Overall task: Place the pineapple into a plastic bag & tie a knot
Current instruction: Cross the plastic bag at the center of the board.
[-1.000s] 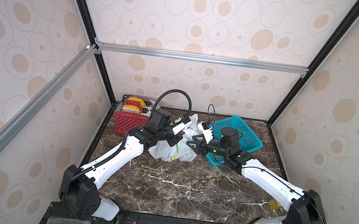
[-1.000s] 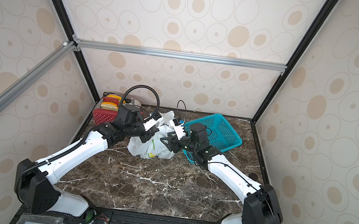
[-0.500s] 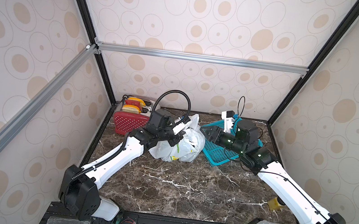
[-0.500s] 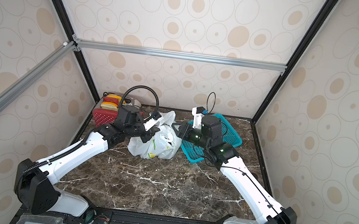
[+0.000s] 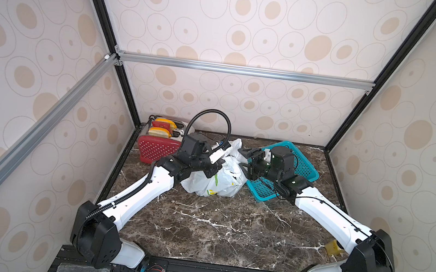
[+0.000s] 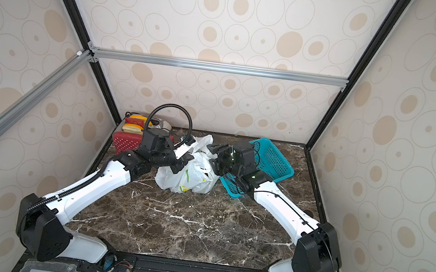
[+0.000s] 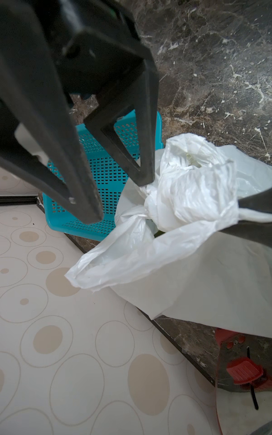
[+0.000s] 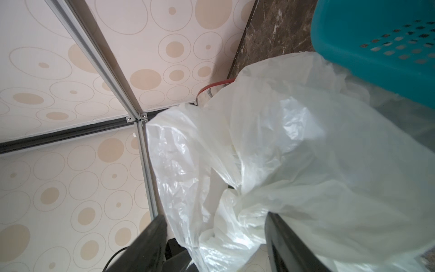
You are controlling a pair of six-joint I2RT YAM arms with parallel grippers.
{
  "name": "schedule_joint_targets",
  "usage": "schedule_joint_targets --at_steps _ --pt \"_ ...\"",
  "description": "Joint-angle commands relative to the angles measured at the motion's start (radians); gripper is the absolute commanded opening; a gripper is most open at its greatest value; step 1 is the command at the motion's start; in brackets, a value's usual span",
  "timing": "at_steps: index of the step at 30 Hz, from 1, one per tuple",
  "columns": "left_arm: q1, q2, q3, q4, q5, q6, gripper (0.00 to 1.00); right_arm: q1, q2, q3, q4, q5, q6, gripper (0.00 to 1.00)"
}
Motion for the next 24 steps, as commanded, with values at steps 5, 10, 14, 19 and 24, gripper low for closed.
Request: schedule_joint_targets --at_steps 5,10,14,19,24 --pt "0.003 -0.027 -0.002 0.007 0.010 -0.006 0.00 0.007 -0.112 0.036 -0.190 0.051 0.003 0.71" --pt "0.003 -0.033 -0.014 0.004 0.015 -0.010 0.00 0.062 -0.103 0.052 -0.147 0.034 0.083 0.70" --pt "0.002 -0.040 -0.022 0.003 0.014 -0.009 0.00 0.079 -0.060 0.050 -0.102 0.019 0.128 0.68" --pt "0.003 -0.041 -0.022 0.008 0.012 -0.018 0.00 0.087 0.018 0.048 -0.032 0.021 0.154 0.66" --pt "0.002 -0.050 -0.030 0.007 0.013 -0.025 0.00 0.087 0.099 0.078 0.016 0.028 0.167 0.64"
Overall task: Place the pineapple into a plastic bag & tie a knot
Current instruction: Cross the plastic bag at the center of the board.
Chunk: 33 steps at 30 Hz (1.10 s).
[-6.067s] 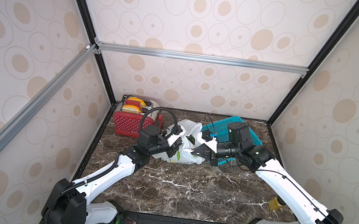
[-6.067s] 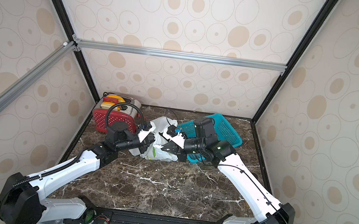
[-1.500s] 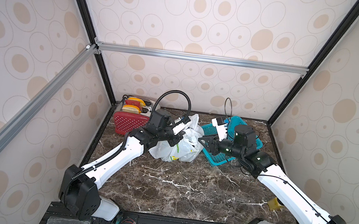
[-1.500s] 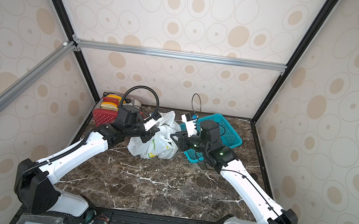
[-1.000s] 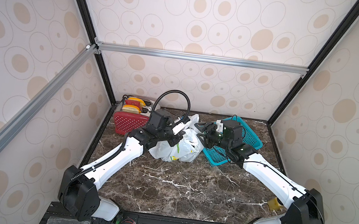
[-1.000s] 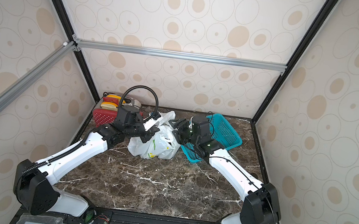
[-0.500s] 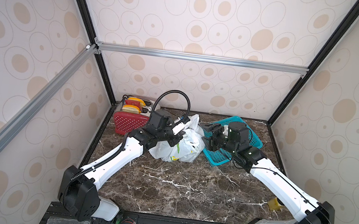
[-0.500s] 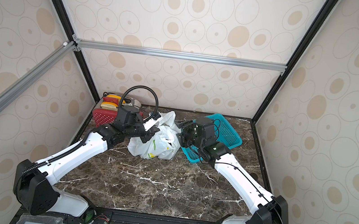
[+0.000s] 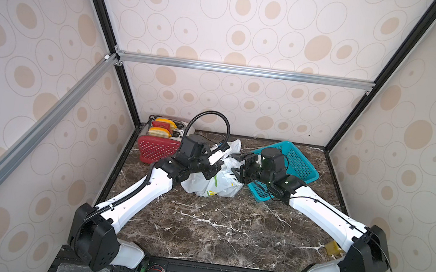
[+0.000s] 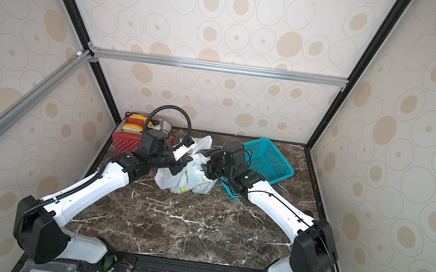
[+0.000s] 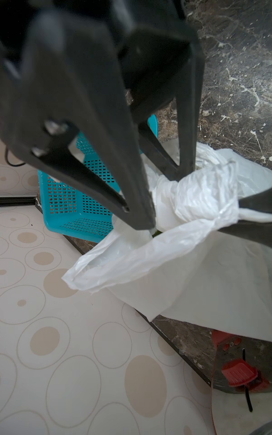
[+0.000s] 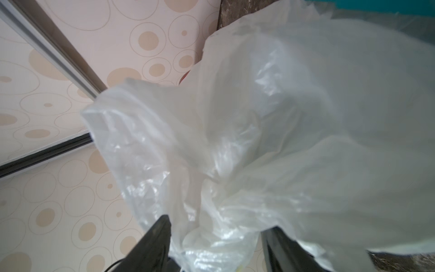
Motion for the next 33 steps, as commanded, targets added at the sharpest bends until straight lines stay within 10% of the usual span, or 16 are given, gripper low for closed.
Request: schedule_joint_targets --at_steps 1,8,15,22,33 --pt "0.002 -0.031 -0.004 0.007 0.013 -0.019 0.00 0.006 0.039 0.041 0.051 0.009 0.018 0.63" --pt "0.002 -0.037 -0.011 0.006 0.021 -0.035 0.00 0.007 0.151 0.115 0.098 0.006 0.032 0.55" --pt "0.002 -0.059 -0.039 0.021 0.031 -0.073 0.00 0.006 0.192 0.127 0.144 0.022 0.023 0.10" --pt "0.029 -0.151 -0.069 -0.087 -0.070 0.064 0.69 0.005 0.147 0.066 0.112 0.009 -0.029 0.00" --pt "0.128 -0.104 -0.115 -0.195 0.028 0.344 0.88 0.004 0.117 0.076 0.047 -0.036 -0.114 0.00"
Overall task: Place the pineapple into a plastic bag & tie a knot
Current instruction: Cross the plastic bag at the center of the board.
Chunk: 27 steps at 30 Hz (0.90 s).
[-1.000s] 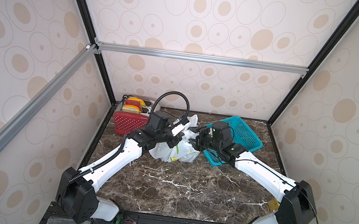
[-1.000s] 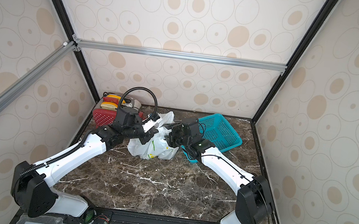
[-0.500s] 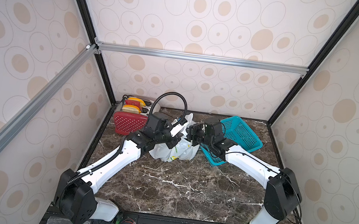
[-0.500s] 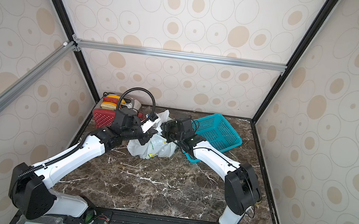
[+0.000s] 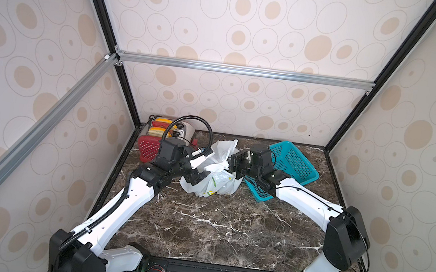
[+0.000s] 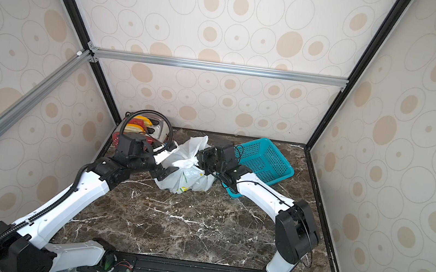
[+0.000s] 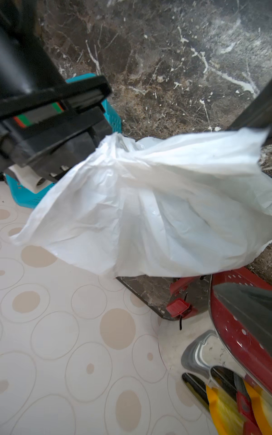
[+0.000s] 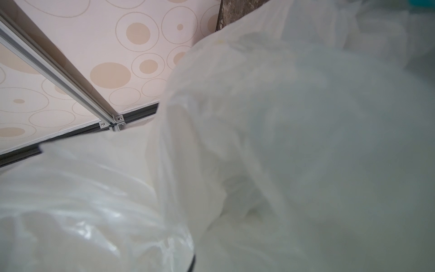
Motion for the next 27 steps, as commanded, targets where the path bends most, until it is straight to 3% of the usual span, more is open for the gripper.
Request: schedule_joint_targets --at_steps 1,2,5,9,14,17,19,24,27 --pt "0.007 0.074 -0.021 -0.046 0.074 0.118 0.85 -0.002 -0.041 0.005 -0.044 -0.015 -0.060 0.00" --pt "0.006 0.096 -0.023 -0.038 0.094 0.110 0.81 -0.005 -0.048 0.012 -0.059 -0.014 -0.077 0.00" --pt "0.006 0.141 -0.017 -0.050 0.176 0.061 0.54 -0.009 -0.075 0.032 -0.098 -0.010 -0.141 0.00" --pt "-0.013 0.123 -0.073 0.002 0.331 -0.052 0.40 -0.018 -0.105 0.063 -0.147 -0.013 -0.228 0.00" --pt "-0.099 0.086 -0.149 0.124 0.536 -0.222 0.40 -0.020 -0.100 0.116 -0.165 -0.049 -0.312 0.00" --pt "-0.123 0.092 -0.180 0.193 0.593 -0.315 0.43 -0.020 -0.085 0.146 -0.171 -0.078 -0.363 0.00" --pt "-0.123 0.076 -0.201 0.211 0.556 -0.328 0.47 -0.022 -0.078 0.147 -0.184 -0.096 -0.384 0.00" --pt "-0.123 -0.035 -0.207 0.174 0.413 -0.312 0.73 -0.023 -0.080 0.118 -0.227 -0.107 -0.439 0.00" --pt "-0.123 -0.153 -0.215 0.205 0.313 -0.379 0.79 -0.022 -0.072 0.125 -0.246 -0.110 -0.470 0.00"
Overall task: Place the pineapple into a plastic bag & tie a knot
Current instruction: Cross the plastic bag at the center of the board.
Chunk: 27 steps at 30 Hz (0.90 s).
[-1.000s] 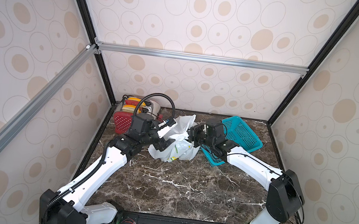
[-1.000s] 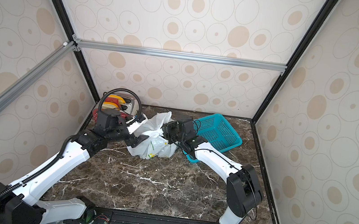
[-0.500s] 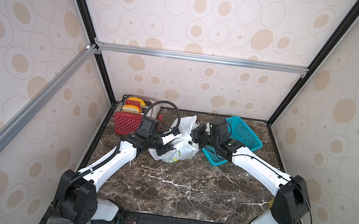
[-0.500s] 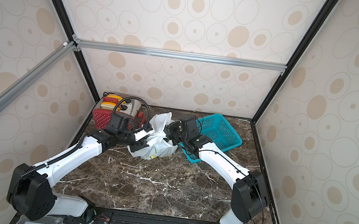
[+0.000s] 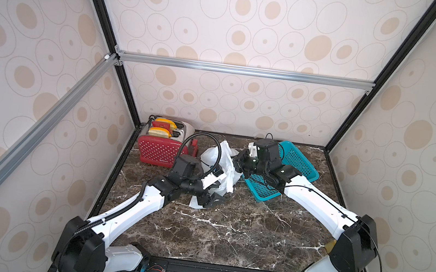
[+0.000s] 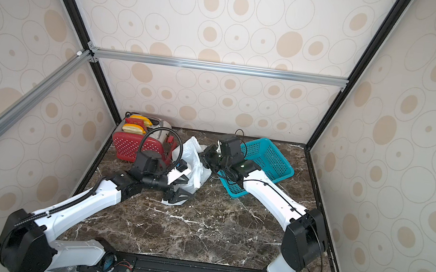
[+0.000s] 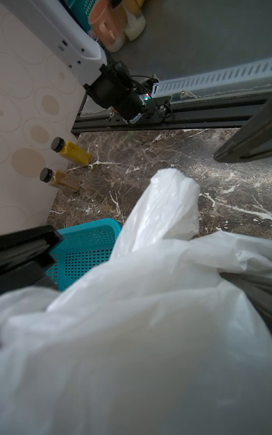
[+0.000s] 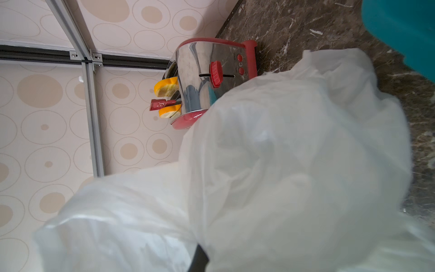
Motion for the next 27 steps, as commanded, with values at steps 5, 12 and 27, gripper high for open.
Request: schedule_joint_targets --at_steps 5,12,27 --pt "-0.003 -0.177 0.087 0.024 -0.303 -0.298 0.82 0.003 0.021 0.077 -0.055 -0.024 -0.134 0.00" --pt "-0.004 -0.037 0.375 -0.131 -0.500 -0.577 0.76 0.005 0.046 0.096 -0.076 -0.043 -0.176 0.00" --pt "-0.005 0.298 0.704 -0.384 -0.523 -0.664 0.84 0.013 0.064 0.090 -0.075 -0.038 -0.207 0.00"
